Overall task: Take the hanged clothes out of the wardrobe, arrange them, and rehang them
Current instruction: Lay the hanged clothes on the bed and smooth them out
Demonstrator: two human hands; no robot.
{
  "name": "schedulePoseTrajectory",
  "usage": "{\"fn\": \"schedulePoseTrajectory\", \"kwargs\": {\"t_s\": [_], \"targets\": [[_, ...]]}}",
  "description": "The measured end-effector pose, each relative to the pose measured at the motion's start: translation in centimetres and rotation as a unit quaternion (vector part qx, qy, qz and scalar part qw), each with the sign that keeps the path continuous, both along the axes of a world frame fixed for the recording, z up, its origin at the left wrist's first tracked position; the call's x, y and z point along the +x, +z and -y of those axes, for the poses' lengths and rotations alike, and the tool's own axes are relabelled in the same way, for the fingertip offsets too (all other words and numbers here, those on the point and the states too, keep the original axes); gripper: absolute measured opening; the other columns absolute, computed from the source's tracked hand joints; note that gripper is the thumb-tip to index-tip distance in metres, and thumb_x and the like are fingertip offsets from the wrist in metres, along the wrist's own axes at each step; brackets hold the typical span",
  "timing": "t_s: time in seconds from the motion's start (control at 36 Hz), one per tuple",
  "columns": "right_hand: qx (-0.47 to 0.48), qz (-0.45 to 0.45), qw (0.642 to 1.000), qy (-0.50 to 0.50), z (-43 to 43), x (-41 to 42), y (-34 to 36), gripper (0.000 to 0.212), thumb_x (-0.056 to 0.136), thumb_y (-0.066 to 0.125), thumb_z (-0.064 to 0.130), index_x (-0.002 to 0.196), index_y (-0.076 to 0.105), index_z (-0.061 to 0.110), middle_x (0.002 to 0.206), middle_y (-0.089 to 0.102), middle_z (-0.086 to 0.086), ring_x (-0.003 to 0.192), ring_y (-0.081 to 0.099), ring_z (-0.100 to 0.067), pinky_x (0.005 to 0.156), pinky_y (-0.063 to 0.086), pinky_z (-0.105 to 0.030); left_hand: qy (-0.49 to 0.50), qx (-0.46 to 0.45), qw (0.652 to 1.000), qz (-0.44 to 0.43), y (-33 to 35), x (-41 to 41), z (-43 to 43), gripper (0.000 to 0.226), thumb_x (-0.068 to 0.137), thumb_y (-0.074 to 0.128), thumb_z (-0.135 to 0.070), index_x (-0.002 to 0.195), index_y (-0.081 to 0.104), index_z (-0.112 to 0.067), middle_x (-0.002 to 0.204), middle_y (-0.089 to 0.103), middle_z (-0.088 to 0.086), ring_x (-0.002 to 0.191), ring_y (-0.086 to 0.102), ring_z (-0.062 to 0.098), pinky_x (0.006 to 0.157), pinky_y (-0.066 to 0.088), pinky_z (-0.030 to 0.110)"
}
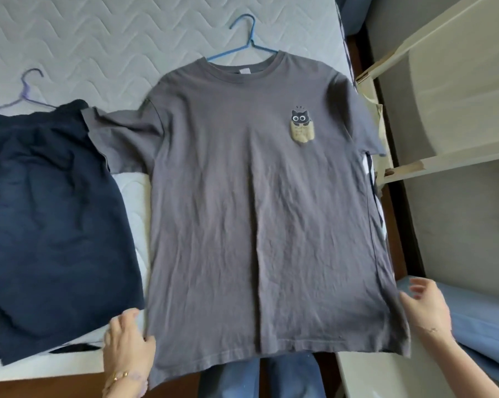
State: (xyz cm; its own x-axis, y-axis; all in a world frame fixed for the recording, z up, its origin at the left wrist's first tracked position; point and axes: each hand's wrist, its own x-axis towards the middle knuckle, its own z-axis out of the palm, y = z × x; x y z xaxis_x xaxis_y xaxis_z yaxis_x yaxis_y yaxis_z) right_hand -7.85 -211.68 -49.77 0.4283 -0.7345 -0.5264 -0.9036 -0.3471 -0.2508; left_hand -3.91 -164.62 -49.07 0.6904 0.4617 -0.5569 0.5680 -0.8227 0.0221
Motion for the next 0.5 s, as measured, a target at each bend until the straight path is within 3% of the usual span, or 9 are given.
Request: {"fn": "schedulePoseTrajectory", "kwargs": {"t_s": [0.17, 0.31, 0.36, 0.42, 0.47, 0.5], "targets": [[0.054, 0.094, 0.994, -0.028, 0.8, 9.1, 0.9, 0.028, 0.081, 0.056, 0.011, 0.108, 0.061, 0.013, 0.099, 0.064, -0.007, 0.093, 0.057, -0.023, 0.083, 0.041, -0.031, -0.168, -0.137, 0.972, 0.087, 0.0, 7.6, 6.9, 0.038, 0.089, 0.053, -0.007, 0.126, 0.051, -0.01, 0.133, 0.049, 0.006, 0.119, 0.048, 0.026, 0.097, 0.041, 0.037], [0.163, 0.166, 0.968, -0.091, 2.3, 16.3, -1.7, 0.036, 0.076, 0.062, 0.019, 0.111, 0.065, 0.012, 0.101, 0.067, -0.008, 0.084, 0.06, -0.02, 0.092, 0.051, -0.043, -0.34, -0.143, 0.924, 0.098, -2.6, 10.6, 11.4, 0.04, 0.091, 0.047, -0.021, 0.13, 0.054, -0.012, 0.136, 0.054, 0.002, 0.125, 0.051, 0.022, 0.104, 0.035, 0.027], [0.18, 0.195, 0.956, -0.127, 3.2, 19.5, -2.8, 0.034, 0.079, 0.061, 0.015, 0.112, 0.064, 0.013, 0.095, 0.064, -0.007, 0.074, 0.059, -0.017, 0.084, 0.052, -0.037, -0.379, -0.129, 0.914, 0.067, -3.6, 10.6, 12.1, 0.049, 0.084, 0.038, -0.034, 0.122, 0.061, -0.014, 0.128, 0.061, 0.004, 0.116, 0.059, 0.023, 0.097, 0.042, 0.027], [0.179, 0.219, 0.946, -0.157, 3.6, 22.5, -3.0, 0.027, 0.068, 0.064, 0.023, 0.095, 0.066, 0.019, 0.077, 0.06, -0.003, 0.06, 0.051, -0.013, 0.066, 0.048, -0.032, -0.404, -0.101, 0.908, 0.055, -4.5, 10.1, 12.2, 0.053, 0.085, 0.031, -0.041, 0.125, 0.055, -0.016, 0.129, 0.06, 0.004, 0.121, 0.05, 0.021, 0.098, 0.044, 0.032], [0.189, 0.231, 0.936, -0.189, 4.2, 24.9, -3.1, 0.009, 0.073, 0.062, 0.024, 0.079, 0.057, 0.02, 0.055, 0.051, 0.002, 0.051, 0.041, -0.013, 0.051, 0.042, -0.02, -0.412, -0.09, 0.906, 0.042, -5.0, 9.6, 12.1, 0.055, 0.095, 0.015, -0.046, 0.132, 0.044, -0.017, 0.134, 0.055, 0.005, 0.125, 0.039, 0.02, 0.109, 0.024, 0.03], [0.194, 0.23, 0.93, -0.209, 4.6, 26.1, -3.4, 0.008, 0.081, 0.059, 0.021, 0.08, 0.055, 0.015, 0.051, 0.048, 0.001, 0.048, 0.04, -0.014, 0.042, 0.038, -0.016, -0.409, -0.088, 0.908, 0.031, -5.2, 9.5, 12.1, 0.06, 0.096, 0.006, -0.047, 0.133, 0.041, -0.016, 0.136, 0.054, 0.005, 0.126, 0.038, 0.021, 0.112, 0.014, 0.027]]}}
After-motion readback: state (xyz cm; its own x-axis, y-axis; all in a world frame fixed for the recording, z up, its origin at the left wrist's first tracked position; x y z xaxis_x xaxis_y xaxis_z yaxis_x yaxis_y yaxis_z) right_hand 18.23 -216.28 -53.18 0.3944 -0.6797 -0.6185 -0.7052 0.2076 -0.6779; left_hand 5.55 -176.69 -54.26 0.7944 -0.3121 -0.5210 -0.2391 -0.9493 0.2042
